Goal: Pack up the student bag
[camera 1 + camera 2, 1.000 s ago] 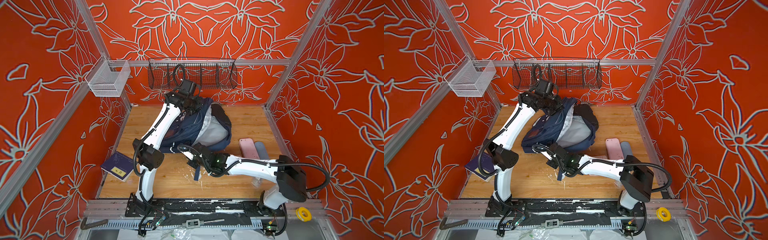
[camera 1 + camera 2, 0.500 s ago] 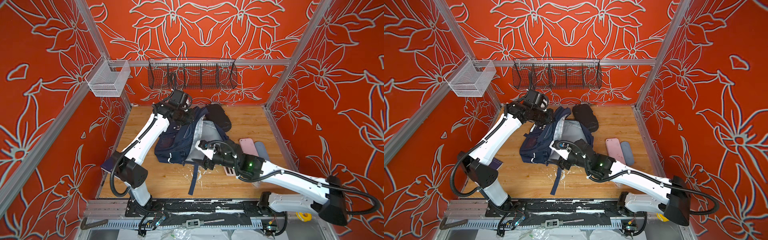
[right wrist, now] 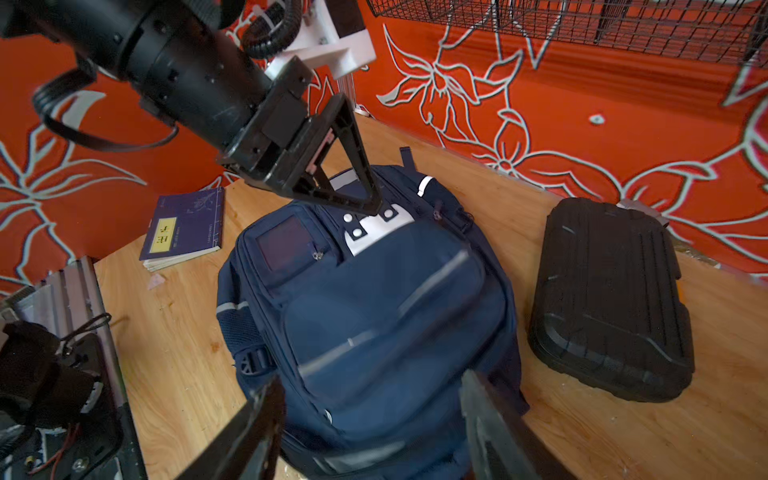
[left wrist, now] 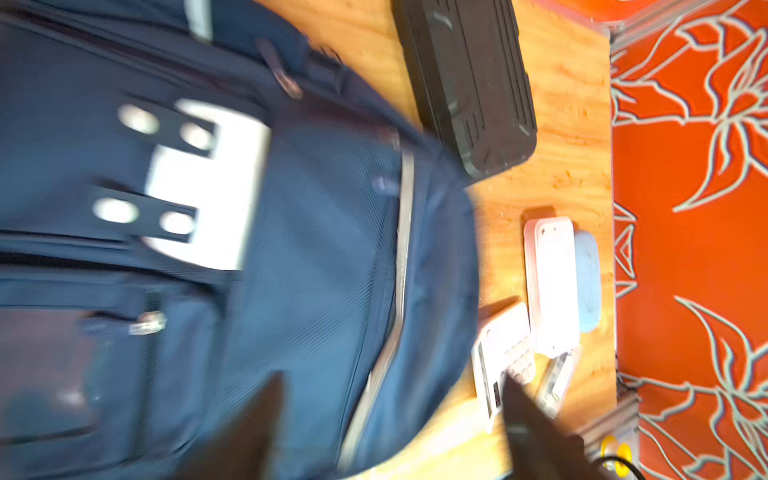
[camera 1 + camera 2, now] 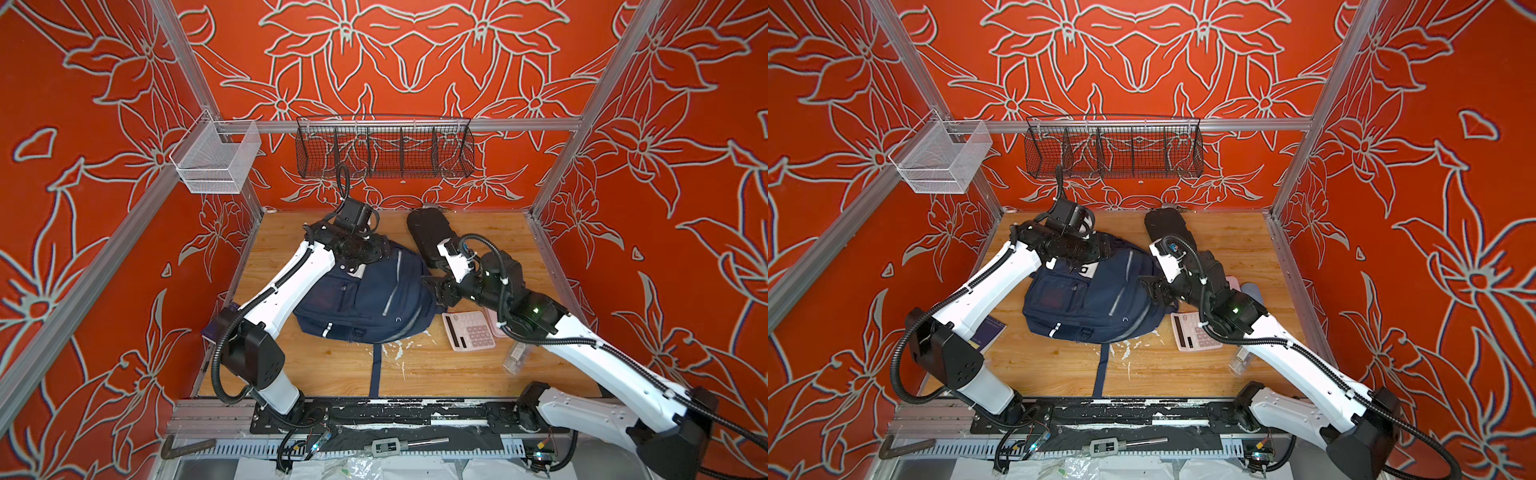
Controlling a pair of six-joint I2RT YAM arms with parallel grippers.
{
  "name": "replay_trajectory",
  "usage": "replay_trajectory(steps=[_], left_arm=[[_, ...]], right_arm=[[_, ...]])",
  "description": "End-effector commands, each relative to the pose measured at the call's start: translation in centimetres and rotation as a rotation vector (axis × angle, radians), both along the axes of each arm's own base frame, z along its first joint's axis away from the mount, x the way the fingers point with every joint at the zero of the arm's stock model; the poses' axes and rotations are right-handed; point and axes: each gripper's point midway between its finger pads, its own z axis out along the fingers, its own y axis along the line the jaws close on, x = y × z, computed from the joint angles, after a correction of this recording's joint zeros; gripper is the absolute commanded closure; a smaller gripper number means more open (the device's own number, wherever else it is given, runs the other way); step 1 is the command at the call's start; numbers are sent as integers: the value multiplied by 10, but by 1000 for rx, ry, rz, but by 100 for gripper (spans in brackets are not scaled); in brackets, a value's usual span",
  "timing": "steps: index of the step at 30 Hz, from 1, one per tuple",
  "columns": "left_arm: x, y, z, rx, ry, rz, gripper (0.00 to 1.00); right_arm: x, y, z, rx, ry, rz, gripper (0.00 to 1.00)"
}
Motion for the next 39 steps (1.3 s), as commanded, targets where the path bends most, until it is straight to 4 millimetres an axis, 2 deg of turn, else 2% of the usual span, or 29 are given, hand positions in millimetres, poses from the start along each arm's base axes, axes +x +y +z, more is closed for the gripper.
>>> replay_trajectory(steps=[1, 3, 5, 7, 10, 14, 17, 20, 24, 28, 33, 39], left_arm=[[-20, 43, 34, 74, -81, 134, 3], [-35, 68, 44, 94, -111, 197, 3], [-55, 104, 42, 120, -124, 314, 3], [-79, 142, 33, 114, -92, 444, 3], [-124, 193, 9, 103, 0, 626, 3], [-168, 230, -27, 91, 115, 766, 1], [-187, 246, -53, 58, 195, 869, 1], [-201, 262, -77, 33, 256, 994, 3], [-225, 283, -101, 68, 332, 1146, 3], [-226, 301, -102, 96, 338, 1231, 3], [-227, 315, -125, 71, 408, 1303, 0], [-234, 341, -148, 56, 438, 1381, 3]], right_arm=[[-3, 27, 14, 61, 111, 101, 34], [2, 50, 17, 101, 167, 166, 35], [10, 79, 13, 124, 238, 248, 39], [18, 107, 6, 120, 294, 306, 42], [23, 153, -10, 61, 332, 397, 42], [26, 216, -25, 48, 365, 517, 42], [22, 258, -48, 27, 416, 596, 44], [11, 284, -71, 7, 482, 668, 47], [2, 288, -89, 2, 519, 691, 47], [-3, 274, -101, -29, 510, 681, 46], [-6, 259, -112, -71, 526, 672, 46], [-4, 244, -120, -98, 537, 643, 46]])
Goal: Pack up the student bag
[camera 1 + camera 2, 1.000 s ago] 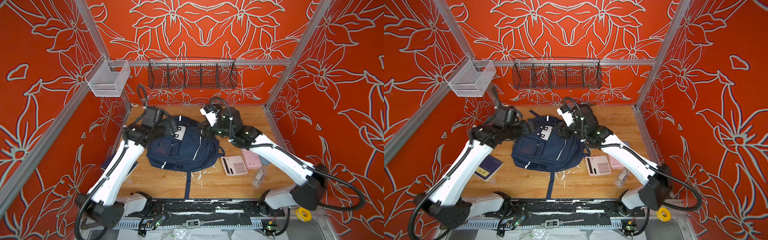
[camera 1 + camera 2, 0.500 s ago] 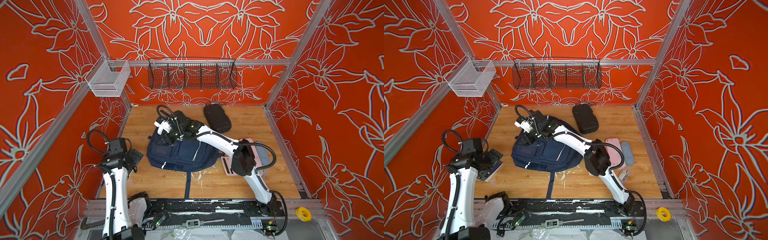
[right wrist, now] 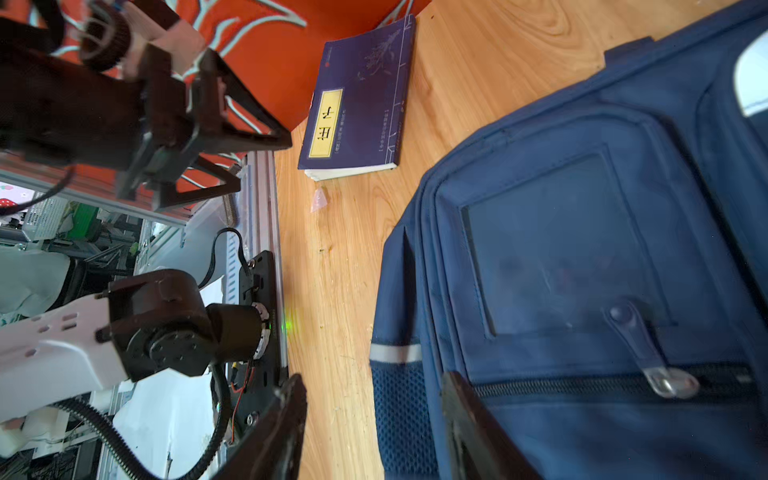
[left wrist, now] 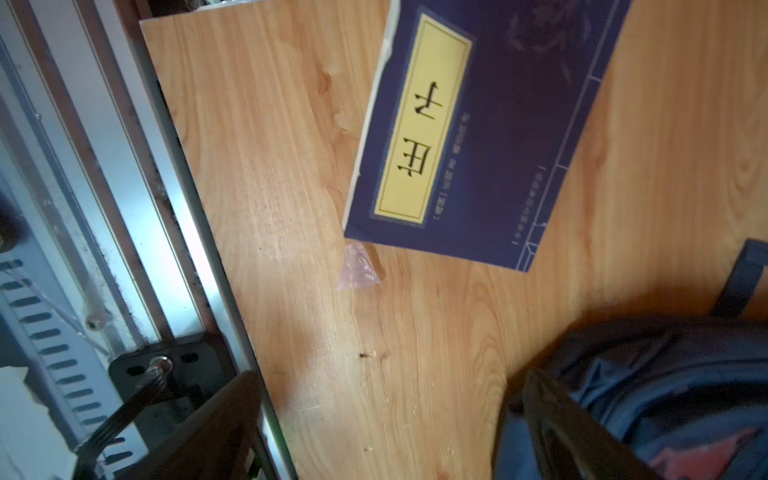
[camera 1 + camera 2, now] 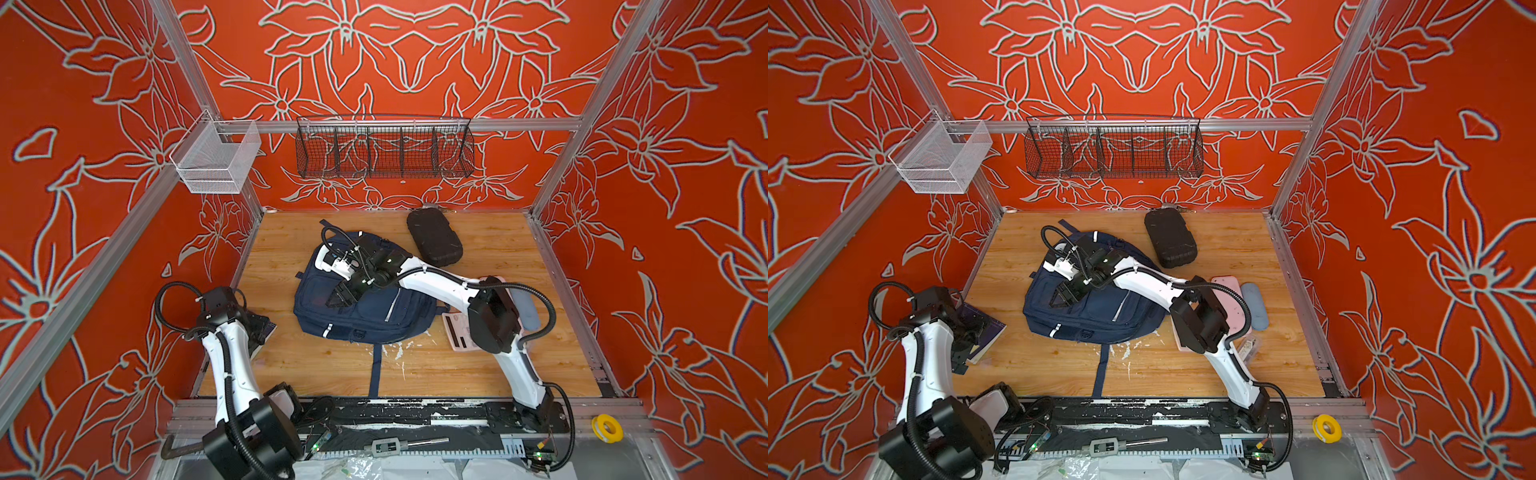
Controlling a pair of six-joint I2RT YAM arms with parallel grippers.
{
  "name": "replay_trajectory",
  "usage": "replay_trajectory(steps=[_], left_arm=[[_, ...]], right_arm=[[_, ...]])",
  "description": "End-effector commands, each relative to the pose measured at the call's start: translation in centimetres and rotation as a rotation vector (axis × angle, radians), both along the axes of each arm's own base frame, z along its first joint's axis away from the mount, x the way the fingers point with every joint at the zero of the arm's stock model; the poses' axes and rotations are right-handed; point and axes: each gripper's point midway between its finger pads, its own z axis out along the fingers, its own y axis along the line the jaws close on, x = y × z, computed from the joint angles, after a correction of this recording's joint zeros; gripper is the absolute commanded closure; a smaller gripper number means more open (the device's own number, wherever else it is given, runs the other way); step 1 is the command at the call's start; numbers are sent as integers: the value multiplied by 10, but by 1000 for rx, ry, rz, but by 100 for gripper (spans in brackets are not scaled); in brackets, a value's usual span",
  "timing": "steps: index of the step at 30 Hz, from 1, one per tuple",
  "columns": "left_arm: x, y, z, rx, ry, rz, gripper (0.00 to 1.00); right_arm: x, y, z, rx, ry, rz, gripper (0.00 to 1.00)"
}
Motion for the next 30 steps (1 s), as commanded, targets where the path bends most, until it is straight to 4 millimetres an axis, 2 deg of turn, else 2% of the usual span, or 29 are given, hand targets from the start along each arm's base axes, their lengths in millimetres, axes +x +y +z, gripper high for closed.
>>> replay_trajectory(steps=[1, 4, 11, 14, 21, 26, 30], left_arm=[[-1, 20, -6, 39, -7, 31, 3], [-2, 34, -14, 47, 9, 25, 3], [17, 55, -33, 64, -30, -41, 3], [26, 59, -43, 33, -36, -61, 0], [34, 53, -74, -65, -35, -52, 9], [32, 46, -95, -125, -14, -31, 25], [35, 47, -90, -96, -48, -36, 51]], right_arm=[[-2, -10, 19, 18, -42, 7, 45], [0, -12, 16, 9, -38, 2, 45], [3, -10, 13, 0, -42, -8, 46], [7, -10, 13, -5, -48, -16, 46], [15, -13, 12, -18, -57, -39, 46], [23, -17, 11, -26, -66, -58, 48], [26, -18, 10, -27, -67, -65, 49]])
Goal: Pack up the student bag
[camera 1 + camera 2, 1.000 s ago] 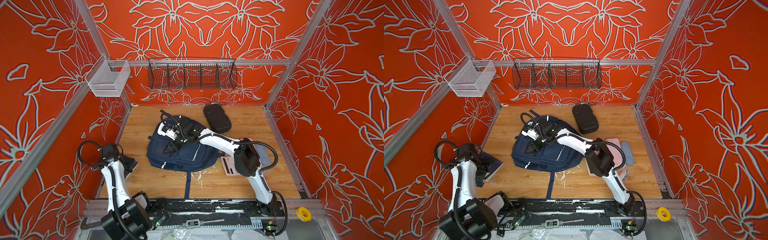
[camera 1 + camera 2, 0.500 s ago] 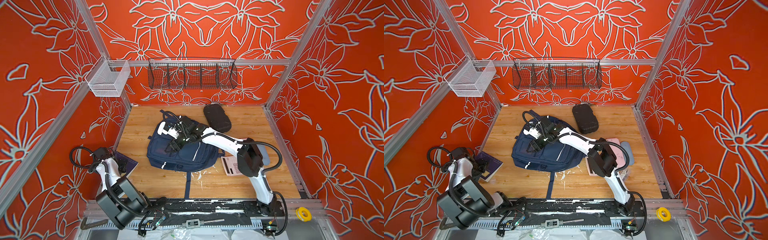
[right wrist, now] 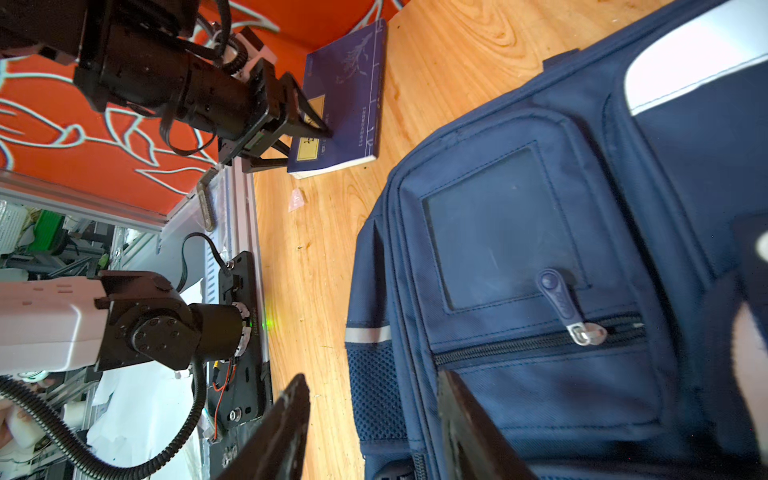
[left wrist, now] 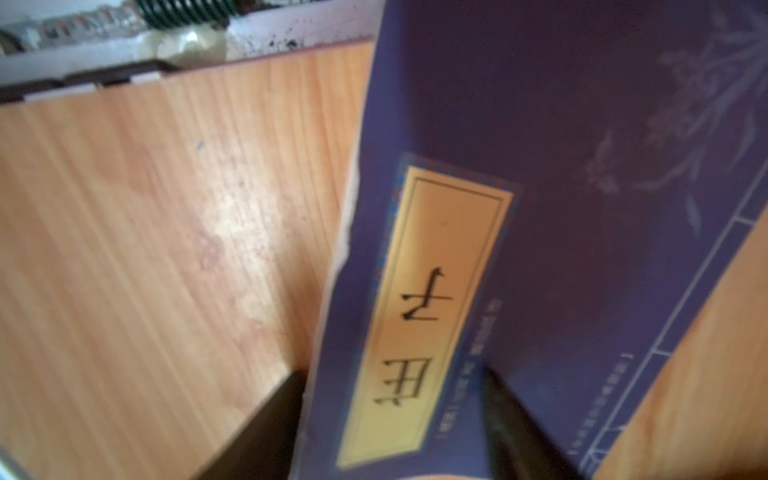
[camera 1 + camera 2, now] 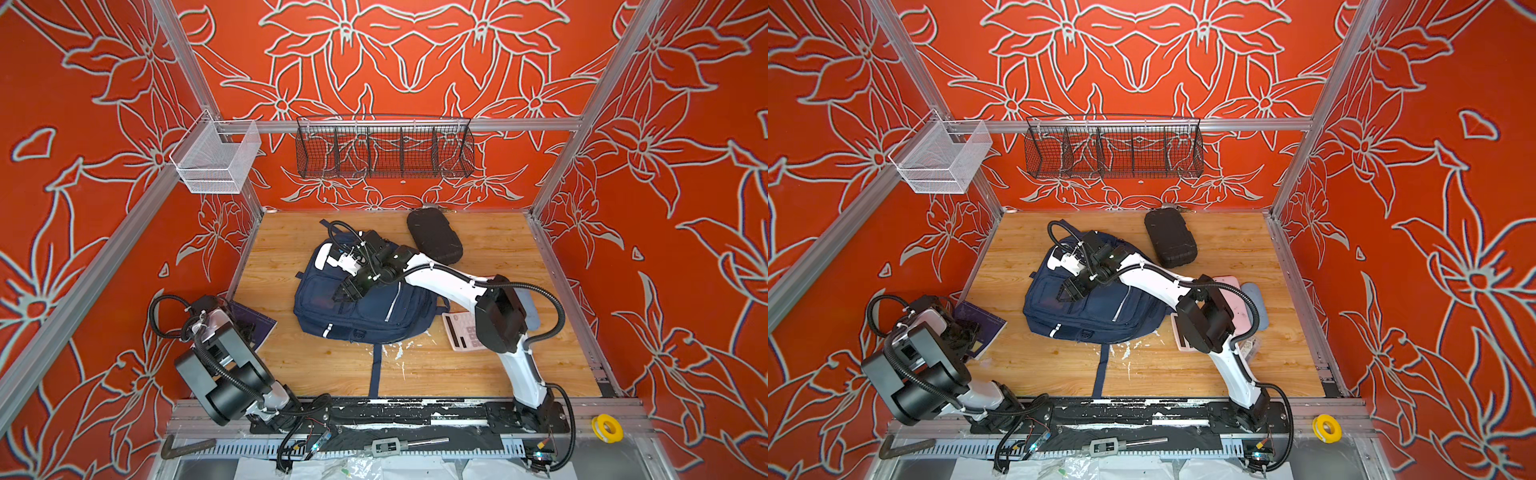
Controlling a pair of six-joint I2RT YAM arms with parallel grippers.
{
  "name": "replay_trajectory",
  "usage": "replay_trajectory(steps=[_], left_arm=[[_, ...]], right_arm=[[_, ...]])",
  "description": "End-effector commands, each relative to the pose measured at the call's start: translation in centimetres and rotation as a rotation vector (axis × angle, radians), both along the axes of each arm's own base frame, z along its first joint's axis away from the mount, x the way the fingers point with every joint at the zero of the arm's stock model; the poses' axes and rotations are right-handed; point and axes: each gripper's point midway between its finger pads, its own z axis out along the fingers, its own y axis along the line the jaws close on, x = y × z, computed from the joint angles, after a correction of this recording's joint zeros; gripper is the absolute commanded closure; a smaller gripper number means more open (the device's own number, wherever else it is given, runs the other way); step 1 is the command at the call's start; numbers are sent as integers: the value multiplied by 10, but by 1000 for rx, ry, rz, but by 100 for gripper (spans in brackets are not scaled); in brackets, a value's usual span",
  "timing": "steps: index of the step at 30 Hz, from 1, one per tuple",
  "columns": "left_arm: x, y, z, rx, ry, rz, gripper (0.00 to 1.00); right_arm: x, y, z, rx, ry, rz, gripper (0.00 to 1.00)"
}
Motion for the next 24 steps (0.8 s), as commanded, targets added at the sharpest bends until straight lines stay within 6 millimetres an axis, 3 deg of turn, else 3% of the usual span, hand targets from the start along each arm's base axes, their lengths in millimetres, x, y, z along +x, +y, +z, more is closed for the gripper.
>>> replay_trajectory(steps=[1, 4, 10, 17, 24], left_arm=[[-1, -8, -7, -23, -26, 7, 59], [3, -13, -5, -39, -63, 9, 77], [3, -22, -9, -92, -53, -10, 100], [21, -28, 25, -29, -137, -67, 100], [35, -30, 83, 44, -205, -115, 100]], right_arm=[[7, -1, 6, 3, -23, -6, 49], [6, 0, 7, 9, -19, 3, 49], [4, 1, 6, 11, -16, 19, 50], [2, -1, 9, 19, -15, 21, 51], [0, 3, 16, 46, -9, 36, 53]])
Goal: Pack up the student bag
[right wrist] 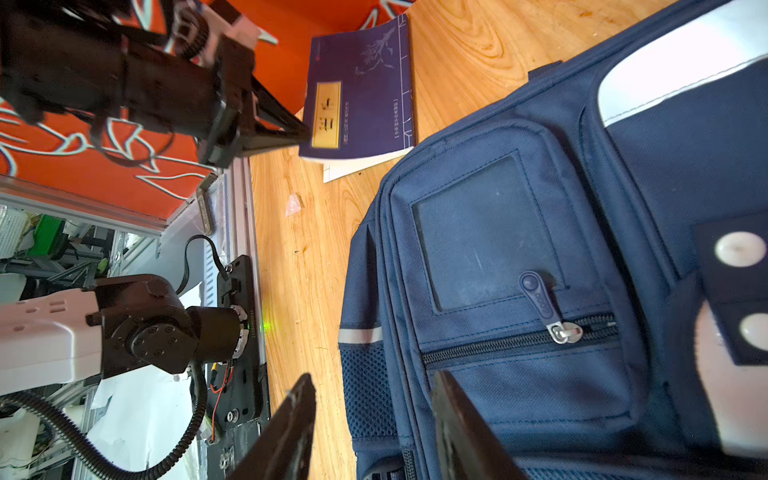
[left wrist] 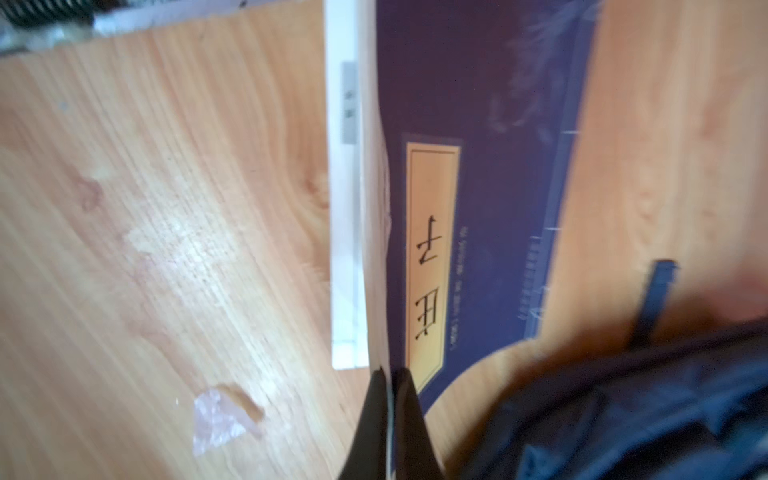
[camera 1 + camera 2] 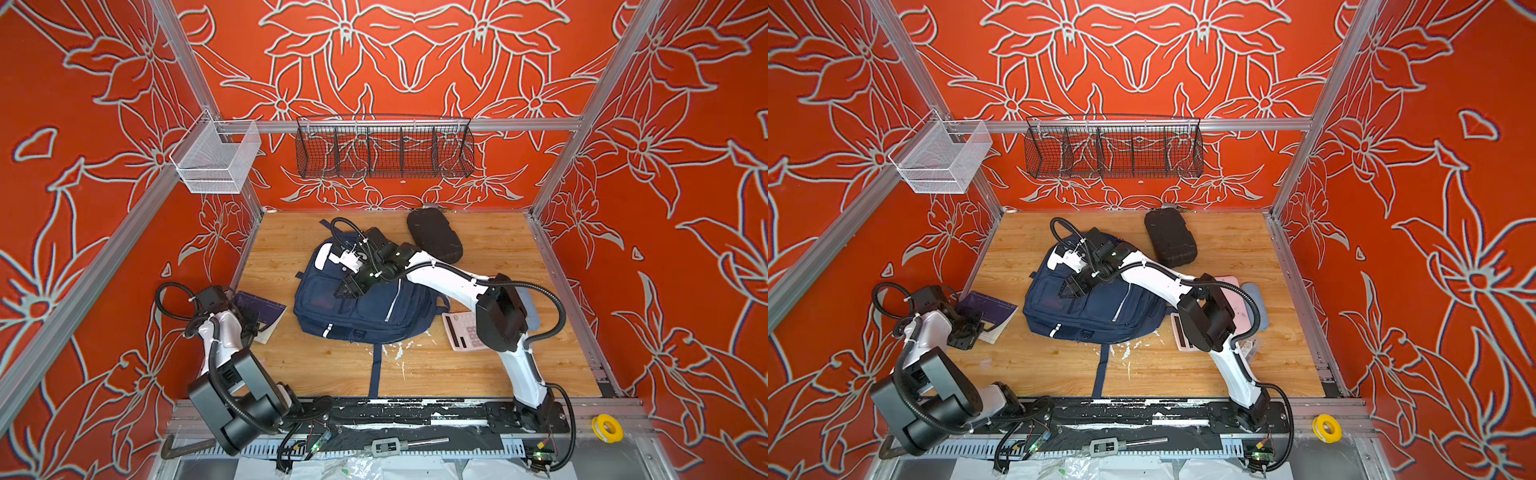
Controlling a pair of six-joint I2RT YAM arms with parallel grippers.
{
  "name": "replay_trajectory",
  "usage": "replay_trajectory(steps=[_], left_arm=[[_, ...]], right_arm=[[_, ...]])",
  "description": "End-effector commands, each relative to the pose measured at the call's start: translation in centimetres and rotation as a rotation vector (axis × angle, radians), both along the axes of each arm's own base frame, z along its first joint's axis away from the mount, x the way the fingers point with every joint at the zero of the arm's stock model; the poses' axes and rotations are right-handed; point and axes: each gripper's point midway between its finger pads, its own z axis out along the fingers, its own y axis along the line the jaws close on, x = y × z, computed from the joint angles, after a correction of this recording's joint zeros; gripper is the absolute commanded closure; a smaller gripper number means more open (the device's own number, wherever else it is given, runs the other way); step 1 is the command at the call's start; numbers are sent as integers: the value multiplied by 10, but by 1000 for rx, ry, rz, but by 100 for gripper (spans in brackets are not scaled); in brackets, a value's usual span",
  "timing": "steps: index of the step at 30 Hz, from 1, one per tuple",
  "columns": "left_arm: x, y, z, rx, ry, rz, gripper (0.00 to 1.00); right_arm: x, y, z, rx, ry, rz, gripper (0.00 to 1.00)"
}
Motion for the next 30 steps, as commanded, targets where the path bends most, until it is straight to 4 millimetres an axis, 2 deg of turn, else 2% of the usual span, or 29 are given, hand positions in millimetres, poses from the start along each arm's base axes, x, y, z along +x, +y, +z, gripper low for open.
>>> replay_trajectory(steps=[1, 7, 16, 21, 25, 30], left_arm=[[-1, -2, 31, 22, -19, -7, 100], [5, 2, 75, 82, -67, -46, 100], [21, -23, 134, 110, -197, -145, 100], [36, -42, 176, 106, -303, -198, 100], [51, -61, 209, 89, -406, -239, 100], [81, -103, 235, 37, -535, -323, 100]], right_arm=[[-4, 5, 12, 35, -1, 33, 53], [-7, 12, 18, 60, 13, 41, 54], [-16, 25, 21, 96, 83, 60, 54], [-18, 23, 35, 109, 95, 46, 54], [-12, 12, 47, 105, 76, 19, 53], [10, -20, 65, 138, 149, -108, 50]])
